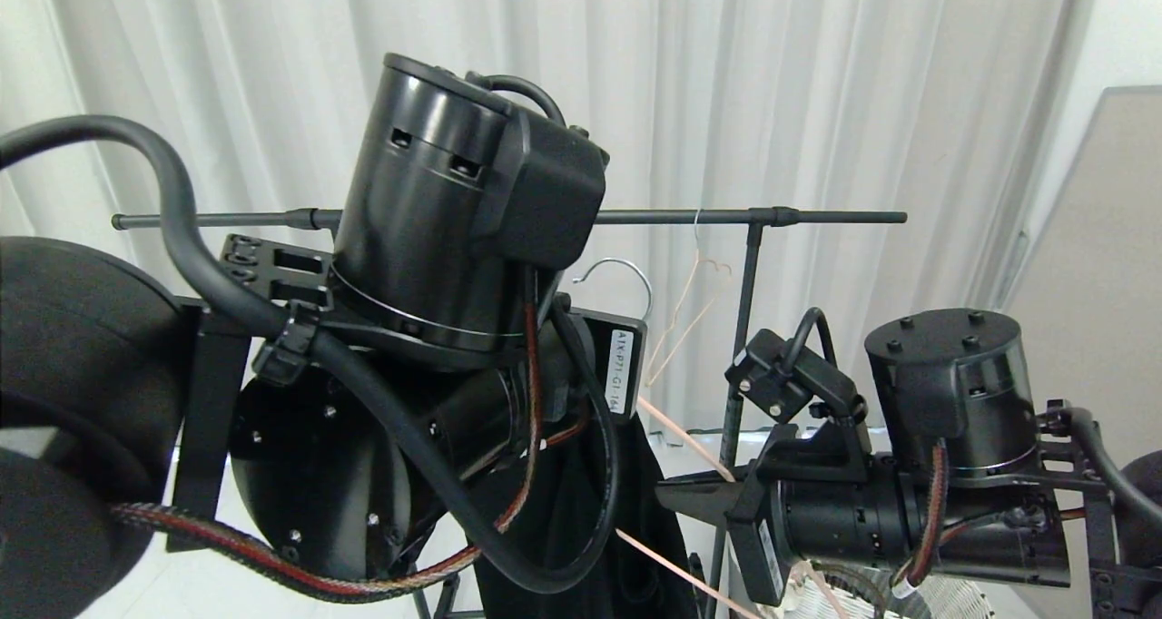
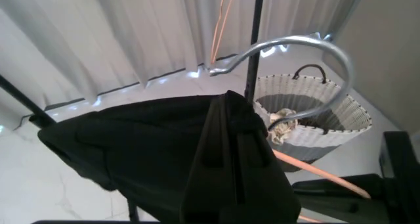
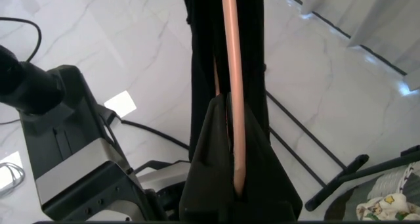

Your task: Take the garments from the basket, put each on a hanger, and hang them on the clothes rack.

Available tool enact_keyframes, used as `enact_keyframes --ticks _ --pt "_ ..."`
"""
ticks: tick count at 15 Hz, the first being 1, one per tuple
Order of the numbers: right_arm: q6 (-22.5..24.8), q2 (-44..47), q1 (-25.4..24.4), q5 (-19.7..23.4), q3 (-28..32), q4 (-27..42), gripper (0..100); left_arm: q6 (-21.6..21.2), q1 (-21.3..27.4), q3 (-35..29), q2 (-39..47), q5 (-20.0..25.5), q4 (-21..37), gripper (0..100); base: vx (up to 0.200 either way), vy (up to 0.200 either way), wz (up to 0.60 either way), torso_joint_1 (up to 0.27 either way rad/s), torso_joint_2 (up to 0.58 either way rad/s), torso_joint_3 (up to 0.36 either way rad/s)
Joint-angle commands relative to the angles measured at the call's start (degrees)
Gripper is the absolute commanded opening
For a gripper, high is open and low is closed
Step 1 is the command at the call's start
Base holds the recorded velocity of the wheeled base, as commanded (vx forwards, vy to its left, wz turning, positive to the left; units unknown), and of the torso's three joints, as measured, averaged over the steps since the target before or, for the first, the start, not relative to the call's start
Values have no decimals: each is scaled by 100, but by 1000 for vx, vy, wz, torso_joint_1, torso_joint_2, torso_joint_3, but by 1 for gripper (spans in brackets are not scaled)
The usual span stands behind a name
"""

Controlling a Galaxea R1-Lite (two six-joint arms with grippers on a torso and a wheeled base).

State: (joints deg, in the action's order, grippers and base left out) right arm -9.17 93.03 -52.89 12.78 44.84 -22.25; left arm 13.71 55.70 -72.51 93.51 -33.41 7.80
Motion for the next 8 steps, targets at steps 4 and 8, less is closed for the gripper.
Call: enact_keyframes --ticks 4,8 --pt "-6 -13 86 -30 -1 -8 0 -27 2 281 -53 -16 -16 0 0 0 0 0 0 0" --pt "-15 5 95 -258 -28 -166 0 -44 2 272 -88 -7 -16 100 0 0 0 0 0 0"
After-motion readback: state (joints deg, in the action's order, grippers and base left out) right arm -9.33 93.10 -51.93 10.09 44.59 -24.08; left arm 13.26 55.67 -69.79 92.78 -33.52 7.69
